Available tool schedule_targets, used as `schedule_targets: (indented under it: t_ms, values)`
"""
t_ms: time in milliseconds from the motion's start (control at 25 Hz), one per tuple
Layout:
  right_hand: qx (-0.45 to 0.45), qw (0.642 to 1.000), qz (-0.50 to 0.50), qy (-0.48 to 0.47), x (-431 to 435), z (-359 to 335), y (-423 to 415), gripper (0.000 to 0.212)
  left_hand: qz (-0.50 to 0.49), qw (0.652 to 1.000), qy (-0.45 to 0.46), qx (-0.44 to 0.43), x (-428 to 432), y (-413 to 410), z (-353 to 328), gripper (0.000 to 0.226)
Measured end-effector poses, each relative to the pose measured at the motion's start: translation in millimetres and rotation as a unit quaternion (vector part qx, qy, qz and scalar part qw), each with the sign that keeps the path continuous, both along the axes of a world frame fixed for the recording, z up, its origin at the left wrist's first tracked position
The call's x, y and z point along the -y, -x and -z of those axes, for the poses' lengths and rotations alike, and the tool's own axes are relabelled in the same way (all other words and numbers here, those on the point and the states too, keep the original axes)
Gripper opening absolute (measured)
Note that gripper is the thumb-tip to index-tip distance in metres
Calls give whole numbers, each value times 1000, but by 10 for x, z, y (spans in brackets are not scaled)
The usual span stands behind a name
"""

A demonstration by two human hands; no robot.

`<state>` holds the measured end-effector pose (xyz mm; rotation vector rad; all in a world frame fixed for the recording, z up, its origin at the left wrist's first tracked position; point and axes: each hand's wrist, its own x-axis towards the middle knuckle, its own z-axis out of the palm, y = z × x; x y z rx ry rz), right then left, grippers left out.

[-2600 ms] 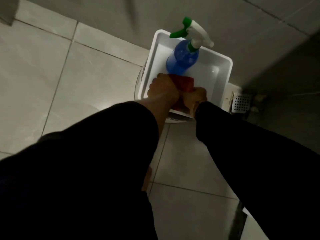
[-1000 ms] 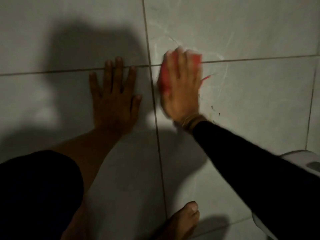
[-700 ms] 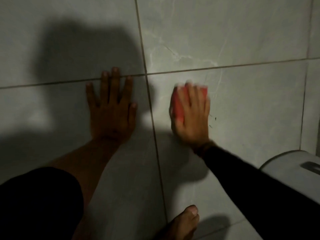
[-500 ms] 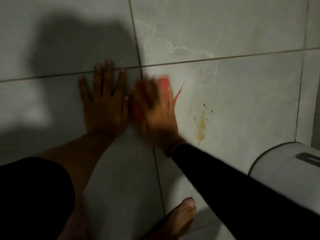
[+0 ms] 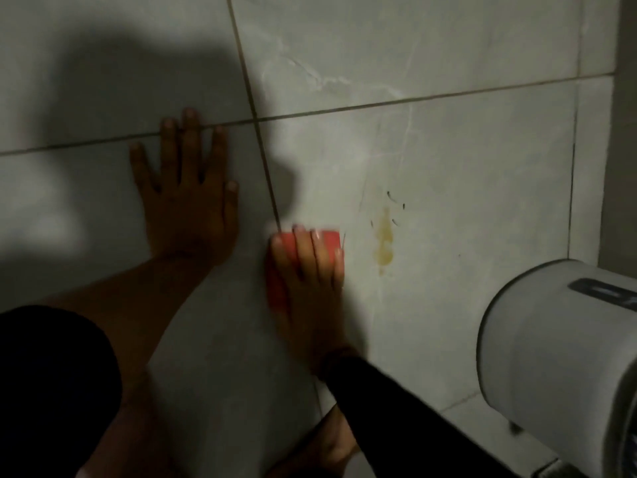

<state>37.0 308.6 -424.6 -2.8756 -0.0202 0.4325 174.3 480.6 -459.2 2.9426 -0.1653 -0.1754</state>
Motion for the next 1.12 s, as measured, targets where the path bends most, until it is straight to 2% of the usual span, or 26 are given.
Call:
schedule_targets:
  t_ms: [40, 120, 200, 240, 320, 360, 440, 520, 640, 680, 760, 840, 920, 1000, 1040, 1120]
  values:
    - [-28, 1000, 9, -7, 125, -154, 393, 73, 0, 1000, -1, -2, -2, 0, -2, 71]
    - [-60, 991, 120, -9, 604, -185, 545, 73, 1, 1000, -2, 1, 13, -12, 6, 71]
    - [-38, 963, 265, 27, 1016, -47, -10, 74, 2, 1000, -2, 4, 32, -16, 35, 71]
    - [-7, 954, 296, 41, 1128, 25, -354, 76, 2, 1000, -1, 5, 18, -21, 56, 71]
    - [40, 962, 263, 70, 1082, 114, -601, 77, 0, 1000, 0, 2, -5, -23, 72, 72]
    - [34, 970, 229, 78, 964, 146, -411, 75, -3, 1000, 2, 0, -1, -24, 61, 72]
    - [-47, 977, 198, 66, 710, 1, 276, 76, -7, 1000, 3, -6, 16, -19, 30, 72]
    - [-84, 961, 260, 40, 862, -185, 594, 74, -4, 1000, 1, -7, 14, -28, 28, 72]
    - [-4, 903, 427, 37, 1541, -144, -235, 79, -3, 1000, 4, -2, 0, -15, 55, 71]
    - [27, 907, 415, 64, 1678, -78, -678, 81, -2, 1000, 6, 1, -1, -15, 66, 71]
    - [53, 955, 284, 68, 1483, 63, -1246, 82, 1, 1000, 6, 1, -5, -27, 77, 71]
    - [45, 984, 156, 78, 932, 161, -999, 74, -1, 1000, 12, -4, 3, -25, 60, 72]
    - [-7, 994, 93, 51, 539, 55, -179, 68, -7, 1000, 14, -6, -2, -11, 45, 72]
    - [-47, 992, 109, 31, 717, -182, 411, 68, -4, 1000, 8, -12, 3, -15, 48, 73]
    - [-49, 987, 149, 34, 963, -235, 411, 70, -5, 1000, 3, -13, 3, -17, 50, 73]
    - [-35, 952, 300, 53, 1446, -211, -183, 79, -6, 1000, -3, -12, 10, -11, 52, 73]
